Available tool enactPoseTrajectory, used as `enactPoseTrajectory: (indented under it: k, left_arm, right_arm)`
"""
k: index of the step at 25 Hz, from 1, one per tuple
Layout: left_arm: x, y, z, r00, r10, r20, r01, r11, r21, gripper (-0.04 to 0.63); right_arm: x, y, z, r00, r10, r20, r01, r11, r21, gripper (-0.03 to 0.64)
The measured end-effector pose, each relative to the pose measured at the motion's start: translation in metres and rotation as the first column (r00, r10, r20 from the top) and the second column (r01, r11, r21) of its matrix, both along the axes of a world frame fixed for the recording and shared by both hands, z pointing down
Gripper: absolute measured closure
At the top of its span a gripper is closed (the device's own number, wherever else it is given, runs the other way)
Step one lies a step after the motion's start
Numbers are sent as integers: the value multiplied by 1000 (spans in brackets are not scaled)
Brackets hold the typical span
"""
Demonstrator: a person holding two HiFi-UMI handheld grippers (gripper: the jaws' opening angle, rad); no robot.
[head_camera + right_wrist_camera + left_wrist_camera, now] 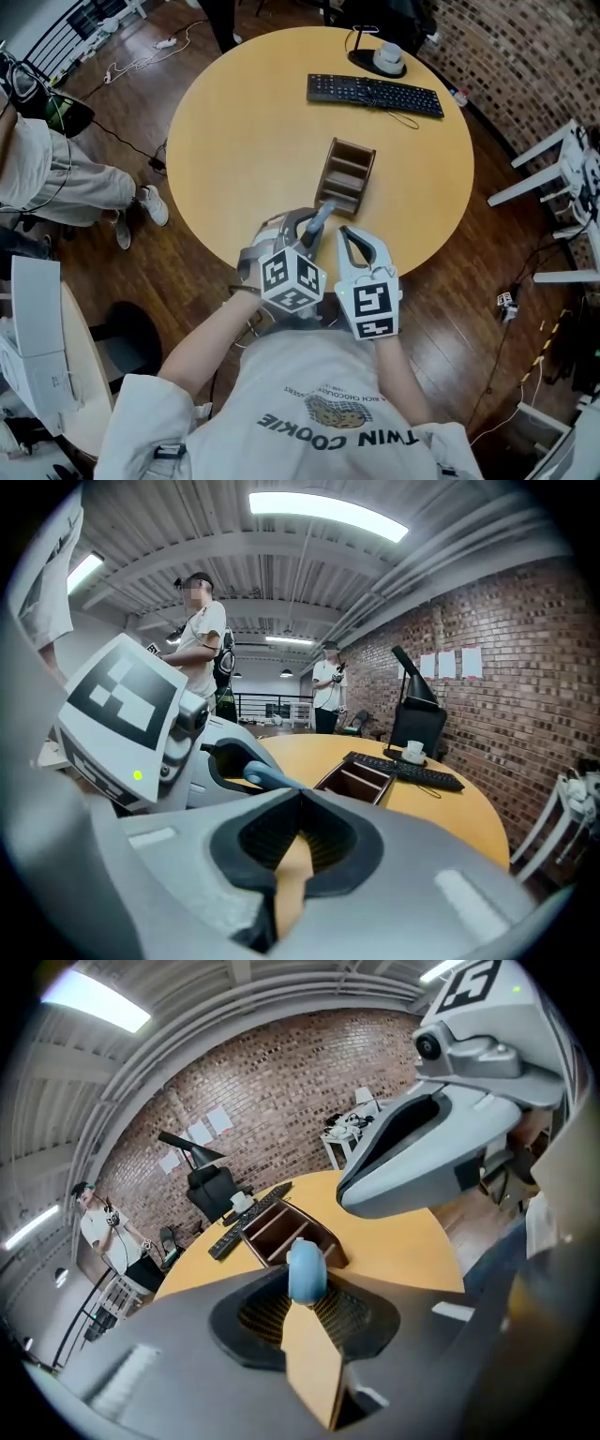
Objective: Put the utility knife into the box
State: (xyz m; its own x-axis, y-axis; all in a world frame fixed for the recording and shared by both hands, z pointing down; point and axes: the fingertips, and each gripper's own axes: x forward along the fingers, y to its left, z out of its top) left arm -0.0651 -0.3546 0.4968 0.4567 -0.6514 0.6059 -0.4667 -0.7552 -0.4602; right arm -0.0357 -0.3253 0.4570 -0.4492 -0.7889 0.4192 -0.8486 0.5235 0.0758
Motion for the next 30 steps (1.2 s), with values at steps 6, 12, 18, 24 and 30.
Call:
enactPoseTrajectory:
  k: [6, 12, 18, 24, 30]
  left_arm:
    - [6, -21, 18, 987, 69, 146, -70, 997, 7, 522]
    - [10, -32, 34, 950, 151, 275, -150, 988, -25, 522]
    - [14, -38, 45, 903, 217, 371, -217, 975, -44, 520]
    - [14, -44, 63, 837, 278, 471, -272, 959, -84, 520]
    - [18, -48, 67, 806, 310, 505, -293, 949, -115, 518]
  right_arm:
    - [11, -14, 9, 1000, 0, 1, 0, 1000, -20, 615]
    - [20, -21, 13, 1000, 9, 2, -9, 999, -31, 615]
    - [25, -26, 17, 1000, 18, 8, -17, 999, -39, 615]
    - [27, -28, 21, 1000, 25, 12, -24, 998, -49, 615]
    - [33, -32, 23, 999, 37, 20, -36, 998, -56, 615]
